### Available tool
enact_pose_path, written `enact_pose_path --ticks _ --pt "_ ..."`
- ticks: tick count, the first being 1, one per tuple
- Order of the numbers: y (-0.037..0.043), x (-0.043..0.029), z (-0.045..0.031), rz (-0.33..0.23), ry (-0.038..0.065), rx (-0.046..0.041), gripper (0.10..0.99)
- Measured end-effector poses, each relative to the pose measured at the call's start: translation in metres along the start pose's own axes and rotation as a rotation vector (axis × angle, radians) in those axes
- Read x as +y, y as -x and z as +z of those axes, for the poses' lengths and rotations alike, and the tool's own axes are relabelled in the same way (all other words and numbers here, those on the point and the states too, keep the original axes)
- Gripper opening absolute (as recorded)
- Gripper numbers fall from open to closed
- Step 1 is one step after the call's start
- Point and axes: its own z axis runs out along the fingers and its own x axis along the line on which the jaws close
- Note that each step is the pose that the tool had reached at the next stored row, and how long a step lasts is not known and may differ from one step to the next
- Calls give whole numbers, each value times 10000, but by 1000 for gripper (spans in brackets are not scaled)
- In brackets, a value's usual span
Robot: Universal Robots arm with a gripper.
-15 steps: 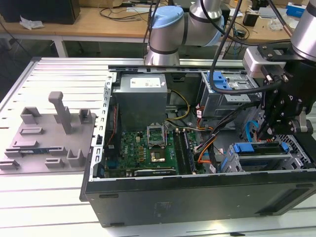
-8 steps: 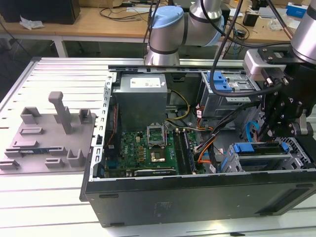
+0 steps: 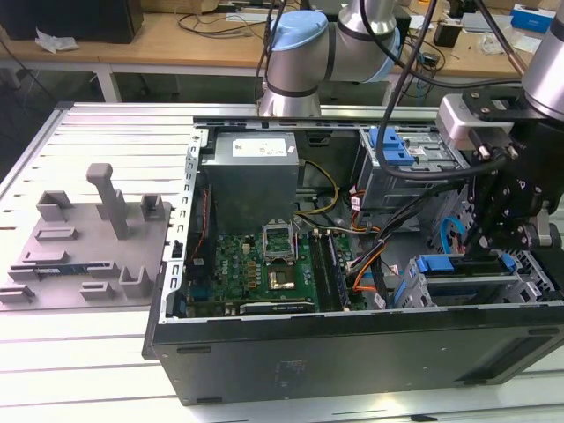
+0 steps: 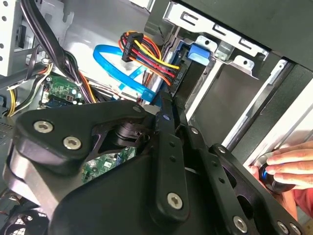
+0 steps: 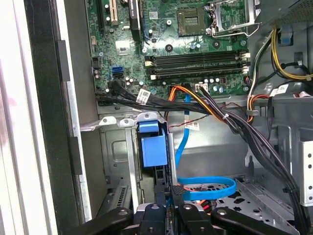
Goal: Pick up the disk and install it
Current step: 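Insert the second disk wire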
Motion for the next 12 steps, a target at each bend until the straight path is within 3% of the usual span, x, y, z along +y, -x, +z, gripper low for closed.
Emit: enact_pose_path --ticks 12 --pt "0 -10 93 -9 0 -1 161"
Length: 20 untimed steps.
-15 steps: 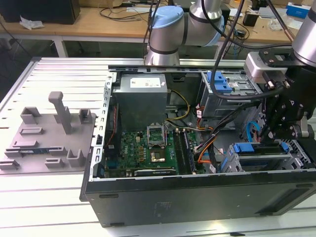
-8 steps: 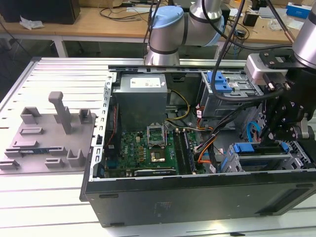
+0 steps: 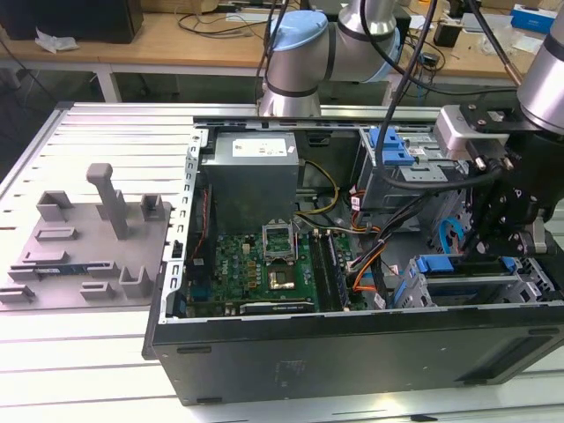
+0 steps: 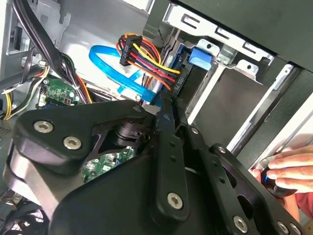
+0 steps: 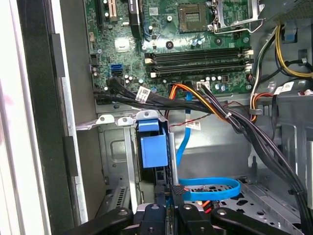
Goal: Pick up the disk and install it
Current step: 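Insert the second disk wire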
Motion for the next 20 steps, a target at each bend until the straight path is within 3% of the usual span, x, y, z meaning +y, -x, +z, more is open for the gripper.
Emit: enact_pose_path --ticks 7,8,9,13,15,17,20 --pt "2 3 34 -60 3 -14 173" --pt "5 1 11 -60 3 -9 173" --pt "11 1 -8 -61 1 1 239" --pt "45 -3 -114 -61 0 14 239" --pt "76 -6 -207 -62 -1 23 239" --pt "118 -10 -331 -64 -5 56 106" --pt "140 -9 -339 -64 -9 87 106"
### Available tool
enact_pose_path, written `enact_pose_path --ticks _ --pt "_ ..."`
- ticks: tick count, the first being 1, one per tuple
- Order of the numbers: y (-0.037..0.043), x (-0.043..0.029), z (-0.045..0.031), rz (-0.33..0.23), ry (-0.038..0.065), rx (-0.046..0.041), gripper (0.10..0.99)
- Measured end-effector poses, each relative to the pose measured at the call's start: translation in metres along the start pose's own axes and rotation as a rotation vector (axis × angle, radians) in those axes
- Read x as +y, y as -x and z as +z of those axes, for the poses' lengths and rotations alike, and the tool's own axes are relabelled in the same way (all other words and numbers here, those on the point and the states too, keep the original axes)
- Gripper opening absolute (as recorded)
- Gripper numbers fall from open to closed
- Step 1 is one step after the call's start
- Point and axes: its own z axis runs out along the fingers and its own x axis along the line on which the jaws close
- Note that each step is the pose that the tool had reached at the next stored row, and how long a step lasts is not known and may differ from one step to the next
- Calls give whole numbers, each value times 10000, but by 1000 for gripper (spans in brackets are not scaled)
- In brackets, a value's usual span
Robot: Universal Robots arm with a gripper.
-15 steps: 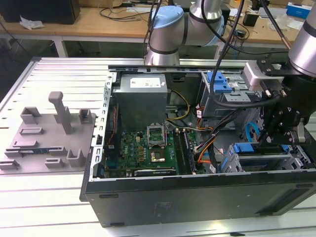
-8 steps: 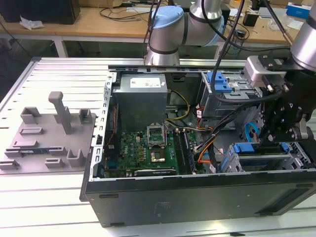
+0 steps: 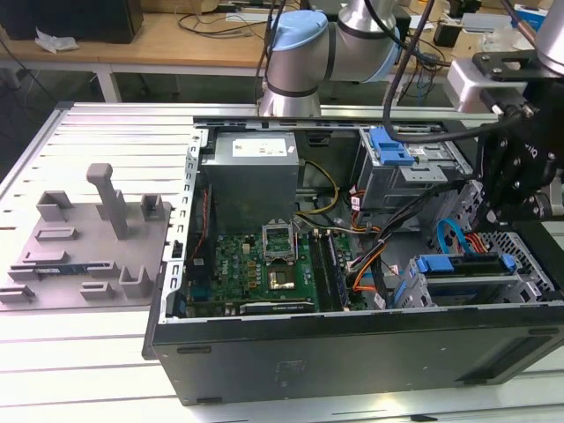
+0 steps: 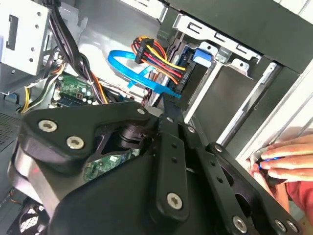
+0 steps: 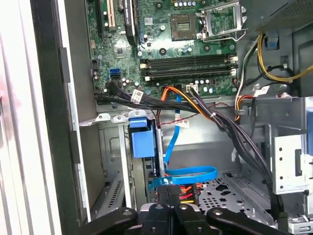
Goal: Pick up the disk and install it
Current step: 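Insert the second disk wire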
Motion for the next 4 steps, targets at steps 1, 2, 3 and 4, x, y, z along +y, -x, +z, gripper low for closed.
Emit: enact_pose_path --ticks 1,2,3,4 --pt "0 0 -1 0 0 1 106" --pt "0 0 -1 0 0 2 106" --pt "0 0 -1 0 -1 3 106" --pt "1 0 -1 0 0 3 106"
